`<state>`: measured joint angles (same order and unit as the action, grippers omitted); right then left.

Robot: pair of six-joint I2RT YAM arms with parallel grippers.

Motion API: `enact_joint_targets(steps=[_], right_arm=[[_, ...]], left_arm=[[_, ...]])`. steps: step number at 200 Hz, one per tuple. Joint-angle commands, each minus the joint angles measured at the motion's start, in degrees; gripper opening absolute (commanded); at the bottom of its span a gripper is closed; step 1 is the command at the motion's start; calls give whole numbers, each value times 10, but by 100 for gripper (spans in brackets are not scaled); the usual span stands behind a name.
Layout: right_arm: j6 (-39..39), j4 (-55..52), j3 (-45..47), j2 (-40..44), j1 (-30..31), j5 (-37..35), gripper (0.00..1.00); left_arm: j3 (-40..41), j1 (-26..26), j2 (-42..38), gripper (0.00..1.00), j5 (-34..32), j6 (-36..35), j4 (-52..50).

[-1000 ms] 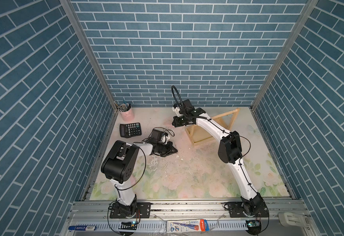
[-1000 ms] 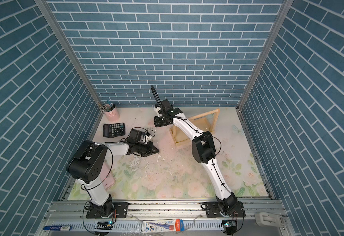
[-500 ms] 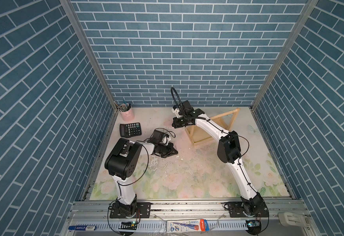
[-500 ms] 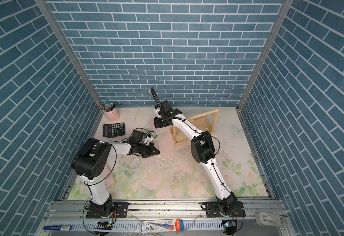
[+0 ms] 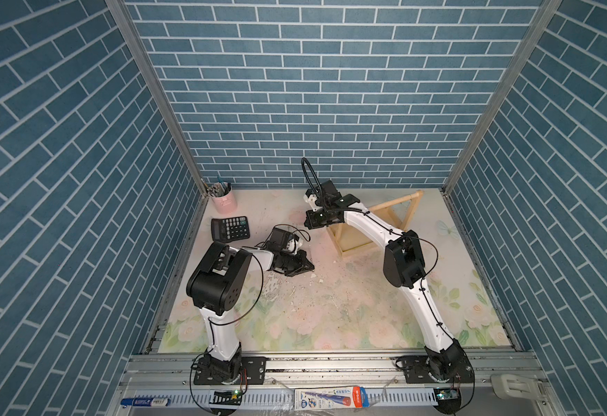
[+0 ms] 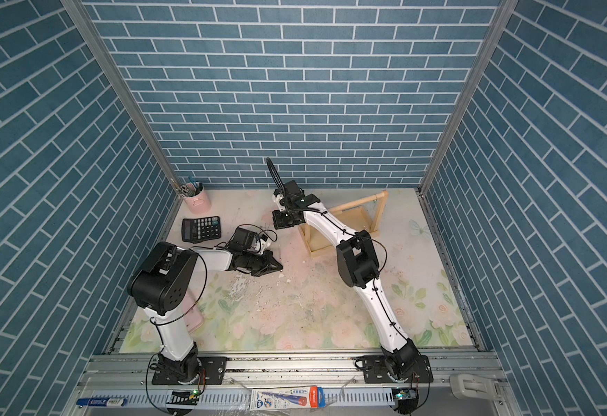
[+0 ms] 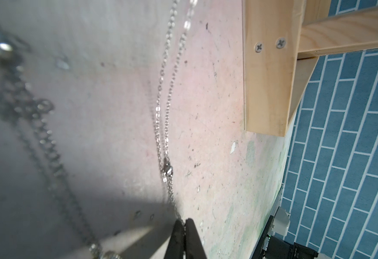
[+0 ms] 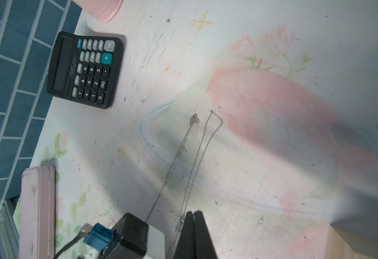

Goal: Take the necklace off the jewelry display stand
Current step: Place the necklace at the center of the board.

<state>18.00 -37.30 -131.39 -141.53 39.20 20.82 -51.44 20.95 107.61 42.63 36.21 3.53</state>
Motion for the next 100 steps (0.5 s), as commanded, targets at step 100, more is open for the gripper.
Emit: enact_joint_targets(steps=[100], right_arm=[[0,12,13,8,-3,6,0]], left_arm=[[-21,3,4,14,-15,-28,-40]])
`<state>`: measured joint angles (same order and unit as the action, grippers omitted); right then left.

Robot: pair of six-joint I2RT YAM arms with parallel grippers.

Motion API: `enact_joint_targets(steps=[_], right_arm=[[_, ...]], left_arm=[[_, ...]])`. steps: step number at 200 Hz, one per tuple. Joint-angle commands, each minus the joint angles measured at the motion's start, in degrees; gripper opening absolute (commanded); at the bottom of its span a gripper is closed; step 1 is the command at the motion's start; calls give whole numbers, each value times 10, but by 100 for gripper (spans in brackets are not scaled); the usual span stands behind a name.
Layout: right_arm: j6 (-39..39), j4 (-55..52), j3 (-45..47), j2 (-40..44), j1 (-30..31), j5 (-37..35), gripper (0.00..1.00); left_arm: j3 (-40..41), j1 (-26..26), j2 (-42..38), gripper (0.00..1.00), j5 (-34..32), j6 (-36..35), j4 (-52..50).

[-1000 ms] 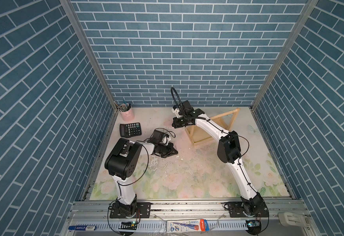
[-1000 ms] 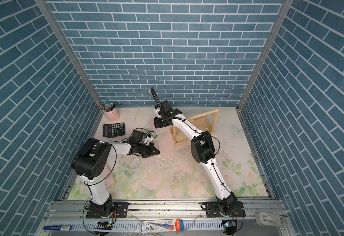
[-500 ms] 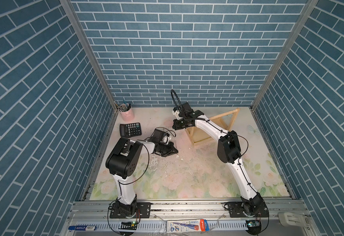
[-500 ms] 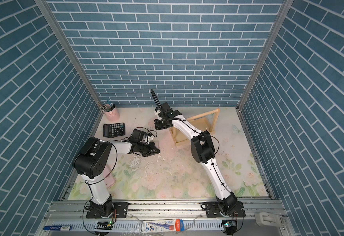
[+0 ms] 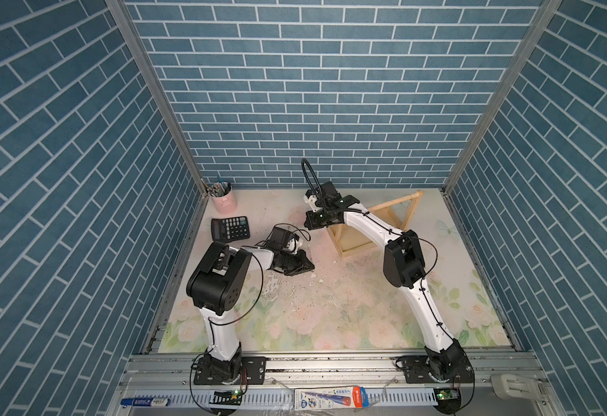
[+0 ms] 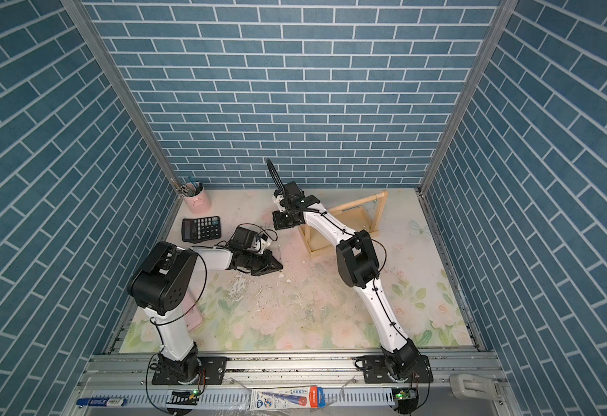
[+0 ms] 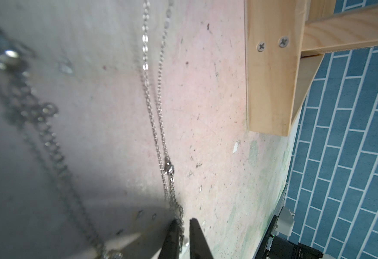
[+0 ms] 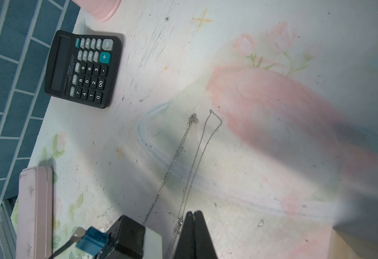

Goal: Take the necklace off the jewelry display stand
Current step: Place the necklace at the center of the board.

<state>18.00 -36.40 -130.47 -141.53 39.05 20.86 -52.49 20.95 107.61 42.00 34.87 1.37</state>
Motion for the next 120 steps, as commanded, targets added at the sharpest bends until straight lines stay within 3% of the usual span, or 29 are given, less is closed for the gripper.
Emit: enact_joint_targets(steps=[1,120], right_arm=[[-1,3,4,8,-2,6,0],[-1,8,2,6,-4,6,0]], left_arm=[[-10,3,4,14,-9,-15,-19],[-20,3,-14,27,-23,-25,-56]])
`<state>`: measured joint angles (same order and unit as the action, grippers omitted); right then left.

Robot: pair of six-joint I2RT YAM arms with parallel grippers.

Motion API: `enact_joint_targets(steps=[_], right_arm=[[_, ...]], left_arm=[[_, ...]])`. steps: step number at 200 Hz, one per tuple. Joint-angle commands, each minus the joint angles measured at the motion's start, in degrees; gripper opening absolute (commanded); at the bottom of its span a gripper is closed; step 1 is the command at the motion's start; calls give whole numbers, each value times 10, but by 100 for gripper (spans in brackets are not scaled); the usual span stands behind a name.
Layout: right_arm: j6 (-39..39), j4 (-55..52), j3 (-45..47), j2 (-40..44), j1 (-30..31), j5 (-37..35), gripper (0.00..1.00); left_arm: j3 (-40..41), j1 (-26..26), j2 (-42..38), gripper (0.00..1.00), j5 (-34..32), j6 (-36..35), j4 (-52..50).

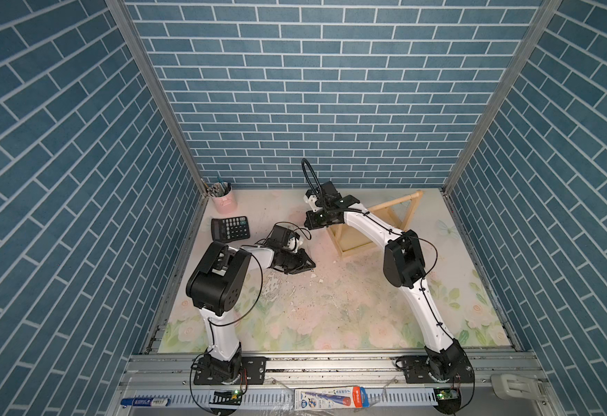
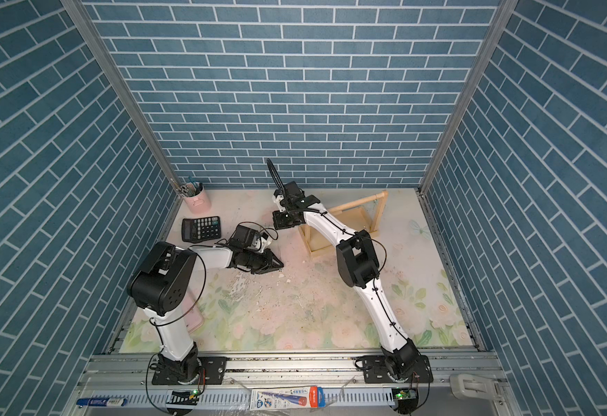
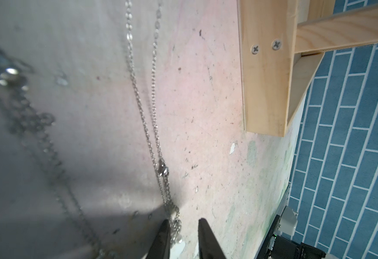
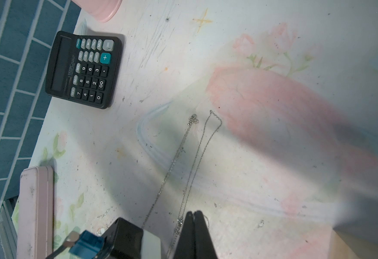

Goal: Take the necklace off the jewelry display stand
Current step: Place the necklace at the center of the board.

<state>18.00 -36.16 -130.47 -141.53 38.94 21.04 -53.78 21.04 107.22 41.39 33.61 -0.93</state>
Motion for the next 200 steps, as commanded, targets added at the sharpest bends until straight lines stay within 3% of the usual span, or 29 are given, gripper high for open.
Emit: enact_joint_targets(steps=[1,200], right_arm=[[-1,6,2,5,-3,4,0],[1,5,-40,-38,-8,0,0]], left_arm=[[-7,2,-11,27,-18,-12,-34],[-4,-9,-134,53,-37,-24,-88]])
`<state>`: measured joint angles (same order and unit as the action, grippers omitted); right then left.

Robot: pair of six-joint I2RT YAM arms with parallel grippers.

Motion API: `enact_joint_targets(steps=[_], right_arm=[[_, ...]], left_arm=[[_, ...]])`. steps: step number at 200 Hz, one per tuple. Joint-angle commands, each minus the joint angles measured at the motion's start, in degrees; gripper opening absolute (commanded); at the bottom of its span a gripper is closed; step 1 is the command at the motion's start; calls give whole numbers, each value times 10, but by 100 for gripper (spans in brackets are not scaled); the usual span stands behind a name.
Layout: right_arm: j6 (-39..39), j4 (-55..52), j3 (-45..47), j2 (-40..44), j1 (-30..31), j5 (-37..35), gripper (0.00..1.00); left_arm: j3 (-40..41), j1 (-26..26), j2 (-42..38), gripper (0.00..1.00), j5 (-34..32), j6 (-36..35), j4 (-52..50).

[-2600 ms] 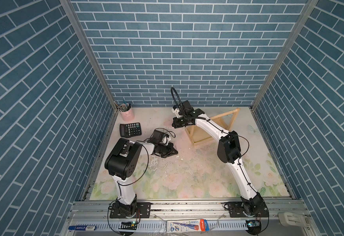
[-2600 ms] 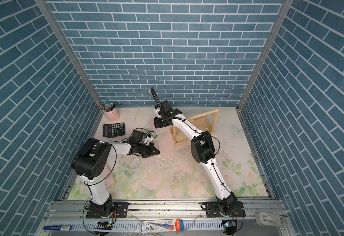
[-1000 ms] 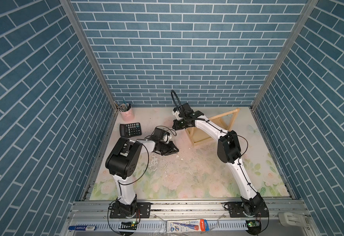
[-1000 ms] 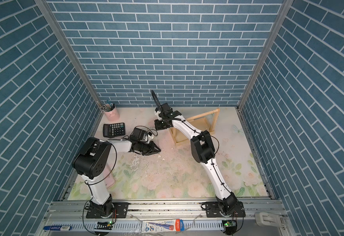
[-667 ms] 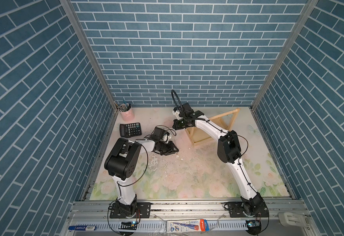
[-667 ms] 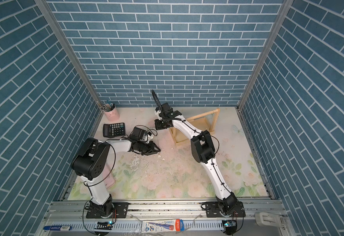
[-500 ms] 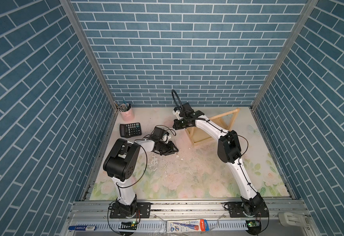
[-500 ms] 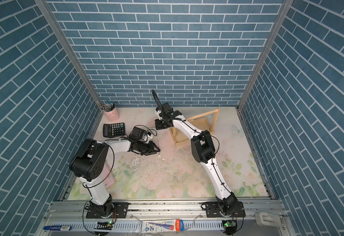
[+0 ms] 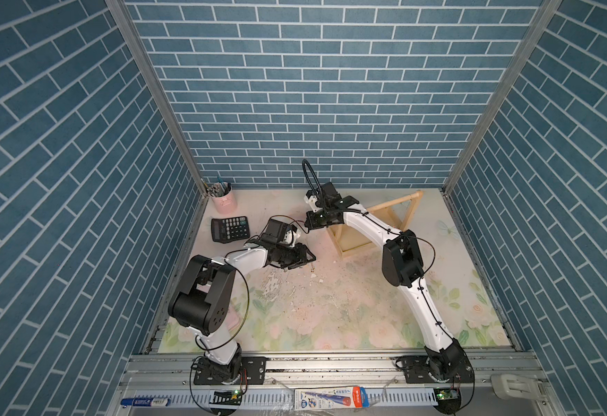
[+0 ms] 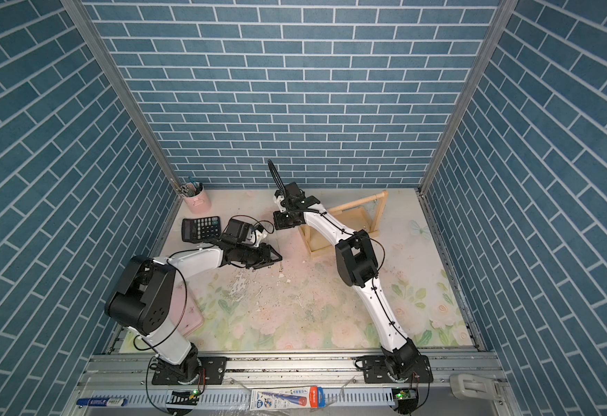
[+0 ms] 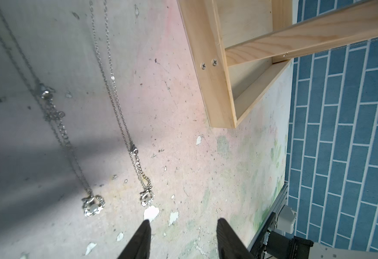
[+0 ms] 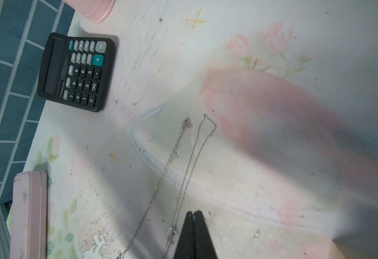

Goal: Take the necklace off the jewelry display stand
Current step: Place the necklace at the center of the board.

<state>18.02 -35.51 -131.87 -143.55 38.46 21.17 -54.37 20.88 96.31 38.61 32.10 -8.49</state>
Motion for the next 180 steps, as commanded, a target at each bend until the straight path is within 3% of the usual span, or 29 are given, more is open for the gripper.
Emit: enact_joint_targets(steps=[1,21,67,101,180], right_arm=[[1,-1,-26,-19,-3,-2,0],[3,-2,-36,-26,-3,-5,0],[4,1,-56,-44,-6,-10,0],[8,2,-73,-59,-7,-13,0],[11,14,-95,-86,-8,-24,0]], left_arm=[[3,-8,-26,53,-10,-9,-12],[21,-22,-44,59,-12,1,1],[46,-55,-68,86,17,33,43],[44,-59,-67,99,27,38,49],[51,-72,-56,100,51,60,80]])
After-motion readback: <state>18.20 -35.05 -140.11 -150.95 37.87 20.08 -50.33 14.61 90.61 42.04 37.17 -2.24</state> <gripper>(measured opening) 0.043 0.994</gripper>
